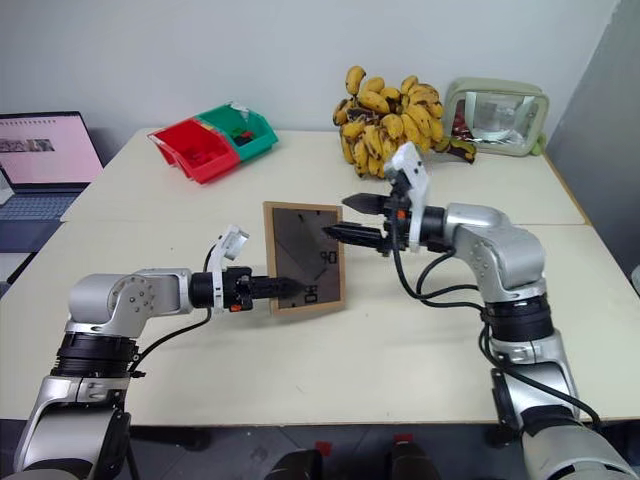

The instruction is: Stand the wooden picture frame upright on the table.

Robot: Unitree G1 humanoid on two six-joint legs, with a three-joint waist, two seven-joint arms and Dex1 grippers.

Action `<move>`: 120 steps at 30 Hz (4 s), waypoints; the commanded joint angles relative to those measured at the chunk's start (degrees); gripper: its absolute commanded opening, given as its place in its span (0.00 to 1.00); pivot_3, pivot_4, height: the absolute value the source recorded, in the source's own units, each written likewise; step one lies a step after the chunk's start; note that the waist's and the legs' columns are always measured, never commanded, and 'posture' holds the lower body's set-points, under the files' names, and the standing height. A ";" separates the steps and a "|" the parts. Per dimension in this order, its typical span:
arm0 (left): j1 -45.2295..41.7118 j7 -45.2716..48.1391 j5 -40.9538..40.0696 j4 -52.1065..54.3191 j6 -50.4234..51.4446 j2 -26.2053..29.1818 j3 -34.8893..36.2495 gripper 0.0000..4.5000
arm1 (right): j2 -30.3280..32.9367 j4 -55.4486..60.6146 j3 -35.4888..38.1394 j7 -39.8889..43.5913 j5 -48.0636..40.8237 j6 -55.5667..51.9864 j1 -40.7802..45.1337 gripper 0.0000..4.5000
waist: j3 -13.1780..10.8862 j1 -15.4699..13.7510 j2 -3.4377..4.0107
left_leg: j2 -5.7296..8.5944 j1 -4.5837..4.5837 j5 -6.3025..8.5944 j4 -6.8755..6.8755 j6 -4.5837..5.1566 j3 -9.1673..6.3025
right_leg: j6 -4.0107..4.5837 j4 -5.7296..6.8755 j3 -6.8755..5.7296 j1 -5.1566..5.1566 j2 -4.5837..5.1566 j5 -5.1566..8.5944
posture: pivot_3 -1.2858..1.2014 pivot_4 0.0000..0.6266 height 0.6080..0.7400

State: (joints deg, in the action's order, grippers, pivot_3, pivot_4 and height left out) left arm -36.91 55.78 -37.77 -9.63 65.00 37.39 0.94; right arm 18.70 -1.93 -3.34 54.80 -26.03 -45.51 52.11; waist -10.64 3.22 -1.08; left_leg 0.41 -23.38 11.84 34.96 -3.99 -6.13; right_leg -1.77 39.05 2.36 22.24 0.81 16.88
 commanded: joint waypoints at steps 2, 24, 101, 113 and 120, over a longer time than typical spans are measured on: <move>-2.32 1.72 -0.57 2.71 -1.27 1.38 0.62 0.29 | -3.32 -1.86 -3.71 -1.12 1.67 3.81 1.63 0.99 | 0.00 0.03 0.00 | 0.00 -0.04 0.00 0.01 0.00 -0.01 | 0.00 0.01 -0.01 0.04 0.06 0.00 | 0.52 0.24 1.00; -1.46 2.30 -0.93 4.44 -0.71 0.75 -1.00 0.29 | 4.41 15.10 -4.73 5.91 -9.39 -6.88 -6.30 0.99 | 0.00 -0.10 0.00 | 0.02 -0.09 0.00 0.02 0.01 -0.05 | 0.00 0.00 -0.05 0.06 0.15 0.00 | 0.52 0.24 1.00; 0.54 -31.37 -43.91 1.97 19.81 0.67 21.01 1.00 | 20.78 -52.42 -31.02 -87.98 85.18 120.05 15.58 0.29 | -0.02 1.59 -0.09 | 0.08 0.21 -0.27 0.20 -0.44 0.15 | 0.03 0.60 0.25 0.05 -0.09 0.03 | 0.52 0.24 1.00; 23.10 -34.66 -8.65 37.85 -16.07 1.99 13.85 1.00 | -5.58 -62.41 1.25 12.85 16.08 57.21 12.04 0.29 | -0.03 1.35 -0.28 | -0.10 0.65 -0.13 0.06 -0.20 0.20 | 0.10 0.41 0.22 -0.51 0.14 -0.01 | 0.52 0.24 1.00; 27.99 -37.27 -2.31 41.19 -20.98 -2.78 10.59 1.00 | -11.32 -67.38 2.39 14.51 16.56 44.04 12.72 0.29 | -0.03 -0.49 -0.26 | 0.01 0.53 -0.12 0.08 -0.18 0.05 | 0.10 0.37 0.09 -0.42 0.12 0.00 | 0.52 0.24 1.00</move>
State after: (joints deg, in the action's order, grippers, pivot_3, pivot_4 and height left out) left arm -8.92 19.30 -41.22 29.00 45.62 35.14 12.42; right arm 7.81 -68.74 -2.20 69.73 -9.14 -0.40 64.08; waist -10.67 2.73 -1.35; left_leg 0.44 -22.86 11.73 35.05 -4.17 -6.09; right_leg -1.68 39.42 2.44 21.81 0.93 16.88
